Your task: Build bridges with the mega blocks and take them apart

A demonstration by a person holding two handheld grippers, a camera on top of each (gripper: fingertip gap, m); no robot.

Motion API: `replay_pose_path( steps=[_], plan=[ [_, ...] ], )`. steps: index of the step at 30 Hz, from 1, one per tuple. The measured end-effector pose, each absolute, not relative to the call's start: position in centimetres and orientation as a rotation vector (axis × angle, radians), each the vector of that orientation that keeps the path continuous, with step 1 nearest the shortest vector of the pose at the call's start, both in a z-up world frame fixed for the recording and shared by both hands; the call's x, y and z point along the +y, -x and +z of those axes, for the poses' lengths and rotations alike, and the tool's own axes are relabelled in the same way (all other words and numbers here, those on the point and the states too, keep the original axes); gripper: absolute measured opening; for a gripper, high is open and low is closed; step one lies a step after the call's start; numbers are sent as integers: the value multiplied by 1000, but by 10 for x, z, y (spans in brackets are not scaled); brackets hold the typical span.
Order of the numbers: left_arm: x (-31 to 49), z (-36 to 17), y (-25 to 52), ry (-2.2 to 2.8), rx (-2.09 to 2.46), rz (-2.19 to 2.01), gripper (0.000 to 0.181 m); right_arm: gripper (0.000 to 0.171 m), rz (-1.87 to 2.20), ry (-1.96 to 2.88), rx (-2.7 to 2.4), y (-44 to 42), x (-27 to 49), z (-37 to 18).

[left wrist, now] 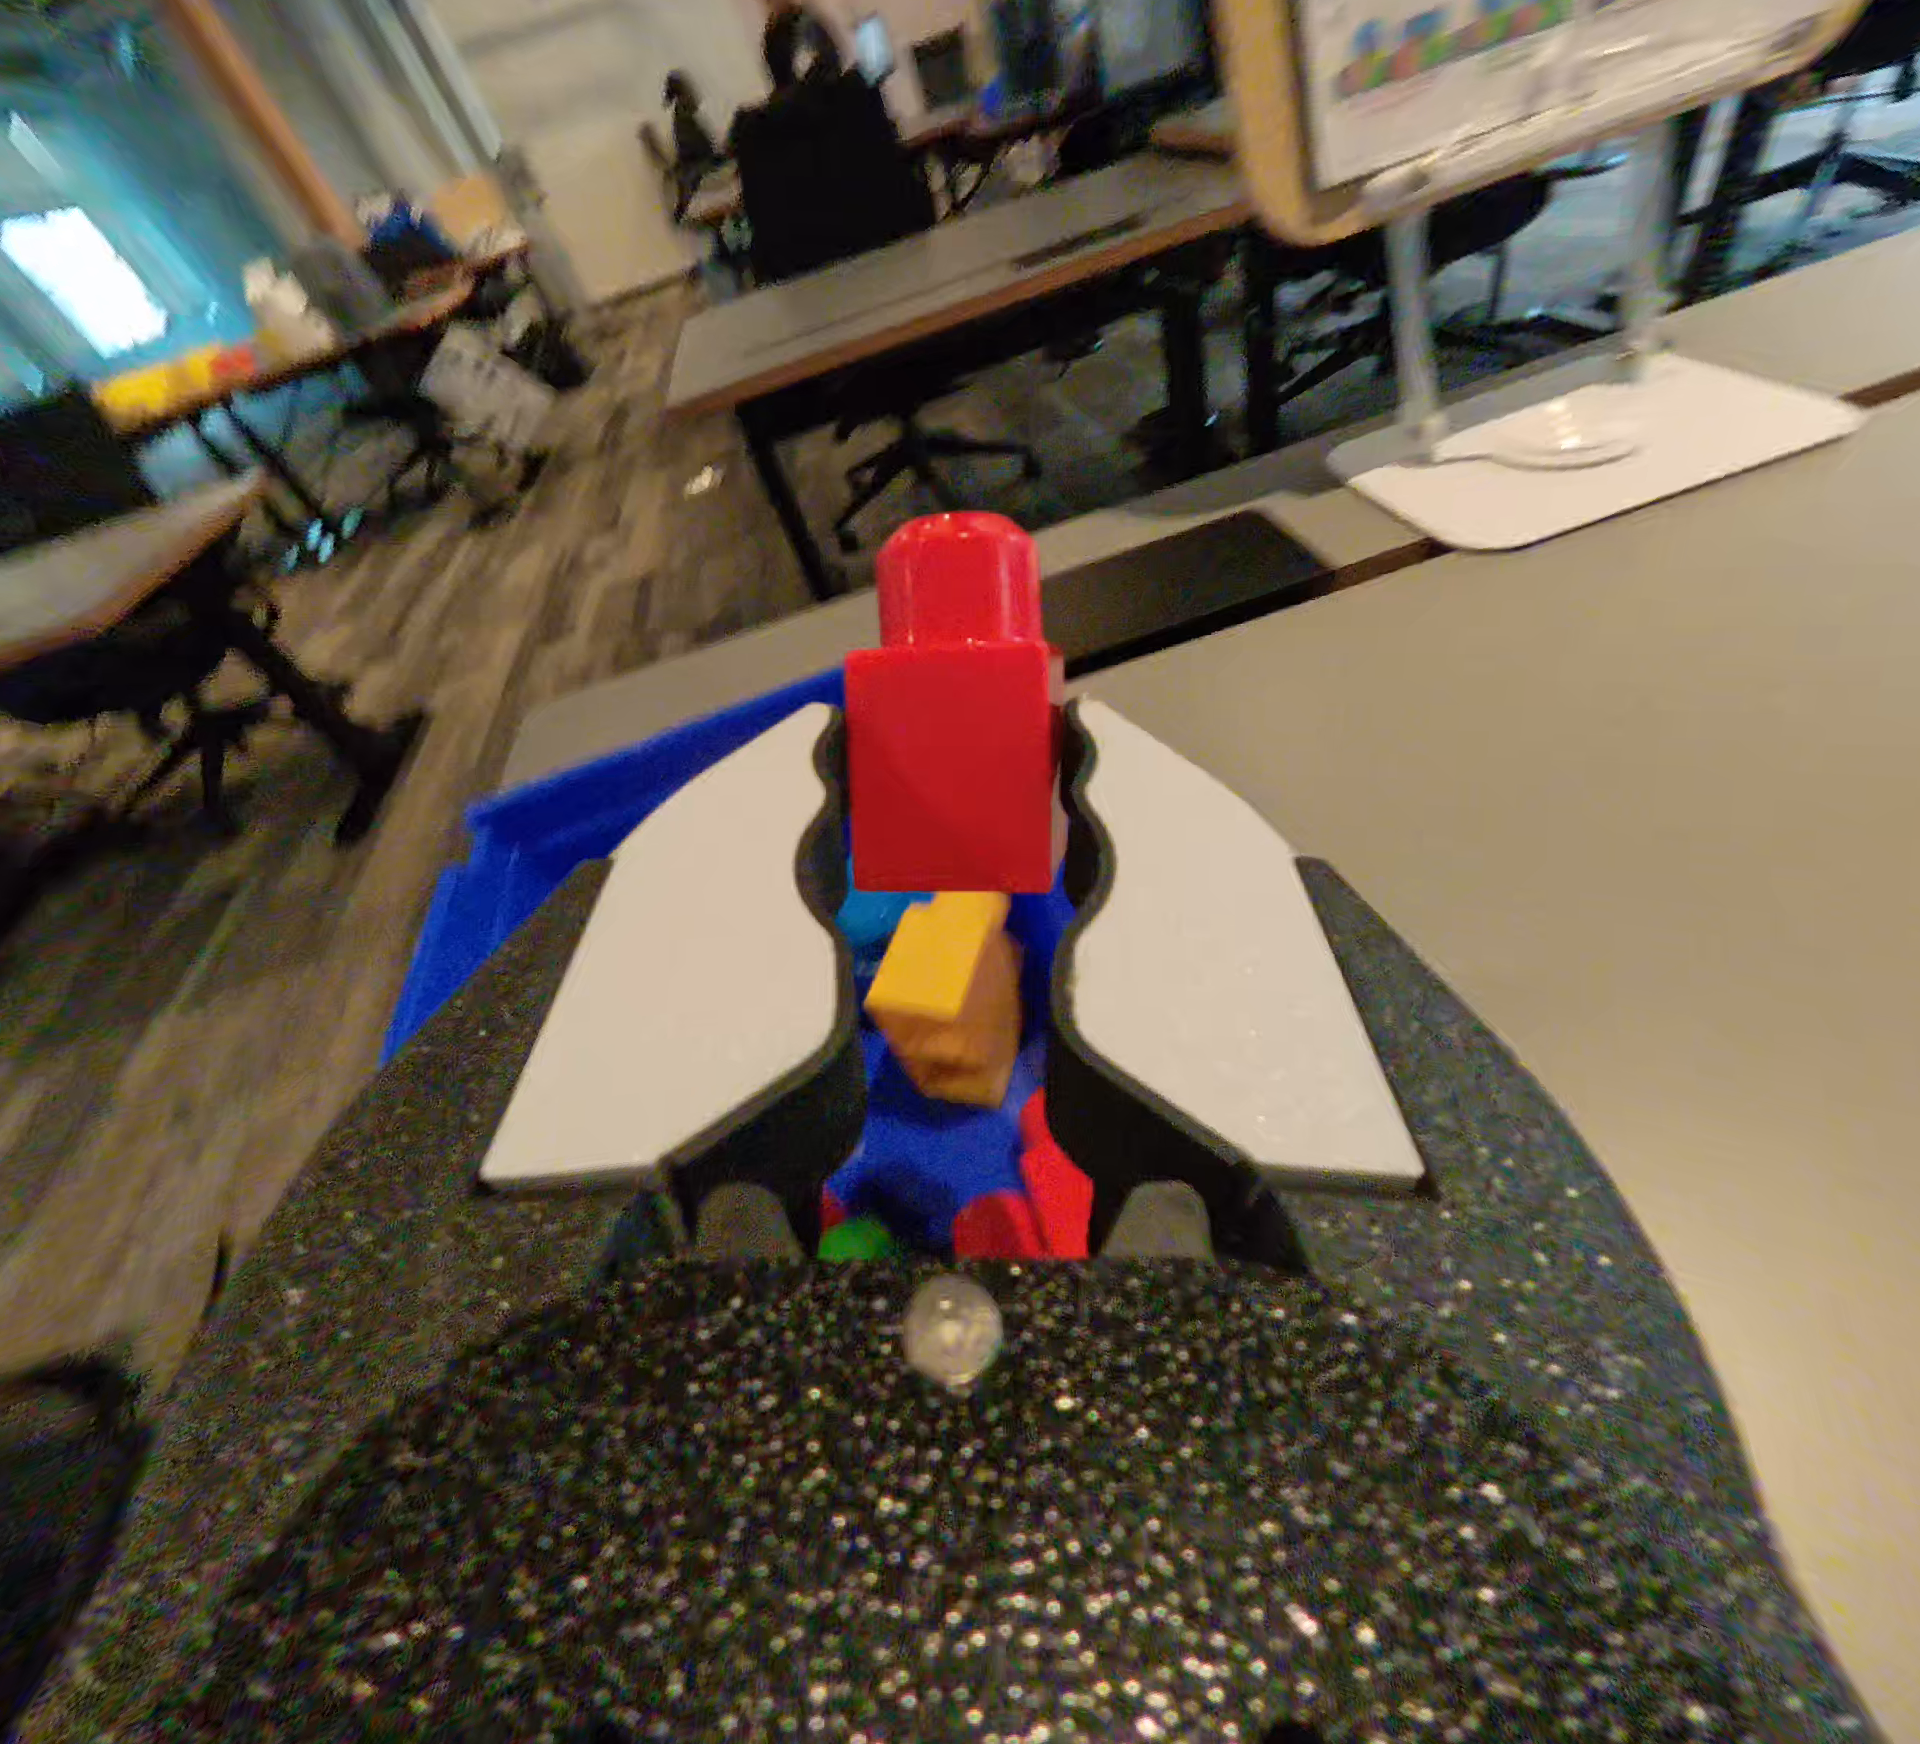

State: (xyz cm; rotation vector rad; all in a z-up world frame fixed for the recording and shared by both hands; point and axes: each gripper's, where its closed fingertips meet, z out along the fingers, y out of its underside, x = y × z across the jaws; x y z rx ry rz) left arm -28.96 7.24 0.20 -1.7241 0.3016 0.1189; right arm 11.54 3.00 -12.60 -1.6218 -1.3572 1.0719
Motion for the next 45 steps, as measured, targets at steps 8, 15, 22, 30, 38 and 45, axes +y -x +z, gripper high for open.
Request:
replay_pose_path(
  steps=[8, 15, 22, 30, 38, 45],
  plan=[
    [85, -72, 349, 2000, 124, 103, 38, 39, 752, 1744, -1504, -90, 24, -159],
    [89, -95, 348, 2087, 168, 127, 38, 38, 585, 1507, -1228, -124, 38, -42],
    [90, -101, 344, 2126, 212, 153, 38, 38, 207, 1687, -450, -384, 133, 16],
    [90, -103, 343, 2141, 220, 154, 38, 39, 196, 2060, -160, -477, 197, -103],
    [90, -106, 341, 2157, 232, 156, 38, 40, 186, 2307, -249, -459, 201, -158],
    [90, -102, 343, 2138, 207, 152, 38, 65, 161, 2306, -199, -467, 199, -153]
  ],
)
